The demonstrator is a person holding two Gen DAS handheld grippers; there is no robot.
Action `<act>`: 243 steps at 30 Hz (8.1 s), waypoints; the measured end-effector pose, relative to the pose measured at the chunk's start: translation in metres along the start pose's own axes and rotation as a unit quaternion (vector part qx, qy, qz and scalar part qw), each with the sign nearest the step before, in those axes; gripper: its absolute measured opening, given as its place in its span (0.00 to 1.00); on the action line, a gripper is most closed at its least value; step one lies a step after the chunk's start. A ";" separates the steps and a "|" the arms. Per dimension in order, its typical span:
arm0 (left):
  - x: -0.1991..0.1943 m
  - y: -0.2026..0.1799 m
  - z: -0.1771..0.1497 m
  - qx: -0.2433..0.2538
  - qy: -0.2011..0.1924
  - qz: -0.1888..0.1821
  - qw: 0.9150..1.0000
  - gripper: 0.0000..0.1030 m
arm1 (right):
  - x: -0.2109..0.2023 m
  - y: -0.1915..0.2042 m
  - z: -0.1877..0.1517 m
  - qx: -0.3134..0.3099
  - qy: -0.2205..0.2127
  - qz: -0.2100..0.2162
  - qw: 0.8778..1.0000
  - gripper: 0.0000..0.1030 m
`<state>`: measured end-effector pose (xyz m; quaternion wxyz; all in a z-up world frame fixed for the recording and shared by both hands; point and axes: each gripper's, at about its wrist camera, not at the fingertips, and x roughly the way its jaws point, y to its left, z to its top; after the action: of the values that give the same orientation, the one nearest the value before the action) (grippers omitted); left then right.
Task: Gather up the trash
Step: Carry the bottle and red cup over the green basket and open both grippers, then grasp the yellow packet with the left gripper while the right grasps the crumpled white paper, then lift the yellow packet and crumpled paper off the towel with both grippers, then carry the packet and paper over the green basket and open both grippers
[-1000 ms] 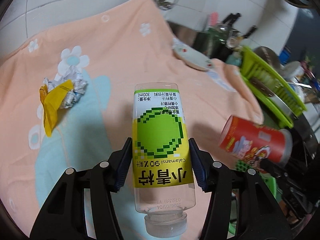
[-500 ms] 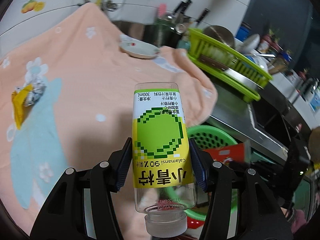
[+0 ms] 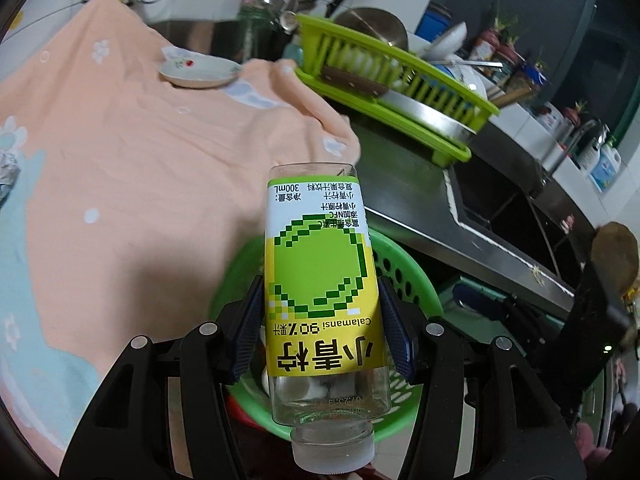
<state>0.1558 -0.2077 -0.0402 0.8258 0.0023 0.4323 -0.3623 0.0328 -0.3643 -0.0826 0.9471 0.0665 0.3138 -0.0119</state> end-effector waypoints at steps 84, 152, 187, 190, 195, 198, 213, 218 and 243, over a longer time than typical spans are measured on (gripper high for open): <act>-0.106 0.357 0.017 -0.207 -0.082 0.293 0.930 0.22 | 0.176 0.269 0.131 -0.183 0.037 0.227 0.956 0.71; -0.199 0.303 -0.047 -0.216 -0.138 0.256 0.932 0.20 | 0.216 0.374 0.152 -0.258 0.064 0.250 0.931 0.36; -0.195 0.306 -0.049 -0.229 -0.144 0.235 0.933 0.20 | 0.223 0.389 0.139 -0.292 0.047 0.242 0.924 0.28; -0.195 0.290 -0.050 -0.222 -0.148 0.226 0.937 0.20 | 0.203 0.373 0.136 -0.281 0.040 0.240 0.928 0.28; -0.189 0.260 -0.048 -0.202 -0.148 0.205 0.946 0.20 | 0.164 0.336 0.130 -0.252 0.028 0.232 0.939 0.28; -0.183 0.239 -0.049 -0.188 -0.146 0.192 0.952 0.20 | 0.142 0.313 0.123 -0.237 0.020 0.226 0.945 0.28; -0.144 0.148 -0.055 -0.121 -0.123 0.124 0.977 0.20 | 0.051 0.204 0.071 -0.175 -0.006 0.162 0.971 0.28; -0.125 0.118 -0.052 -0.096 -0.112 0.097 0.984 0.20 | 0.033 0.159 0.050 -0.142 0.000 0.124 0.982 0.28; -0.038 0.011 -0.059 -0.006 -0.034 0.018 0.999 0.20 | -0.008 0.012 -0.020 -0.002 0.035 -0.008 0.999 0.36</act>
<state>0.1067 -0.1584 -0.0529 0.8464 -0.0077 0.4059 -0.3448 0.0149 -0.3499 -0.0921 0.9355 0.0623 0.3474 -0.0166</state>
